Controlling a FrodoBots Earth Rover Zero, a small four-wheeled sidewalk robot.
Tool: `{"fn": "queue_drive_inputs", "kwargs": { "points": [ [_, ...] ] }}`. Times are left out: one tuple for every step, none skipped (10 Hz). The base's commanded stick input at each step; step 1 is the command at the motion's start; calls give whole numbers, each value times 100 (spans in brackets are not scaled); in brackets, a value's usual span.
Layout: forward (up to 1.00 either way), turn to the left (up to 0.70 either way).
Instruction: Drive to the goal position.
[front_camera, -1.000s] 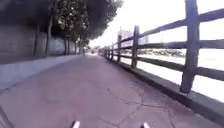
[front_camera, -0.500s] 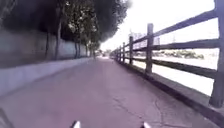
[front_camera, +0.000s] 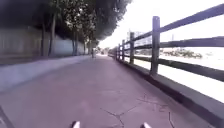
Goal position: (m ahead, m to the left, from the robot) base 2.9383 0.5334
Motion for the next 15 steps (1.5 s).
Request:
{"fn": "queue_drive_inputs", "kwargs": {
  "points": [
    [70,0],
    [70,0],
    [70,0],
    [70,0],
    [70,0],
    [70,0],
    [70,0],
    [70,0],
    [70,0],
    [70,0],
    [70,0],
    [70,0],
    [70,0],
    [70,0],
    [70,0]
  ]
}}
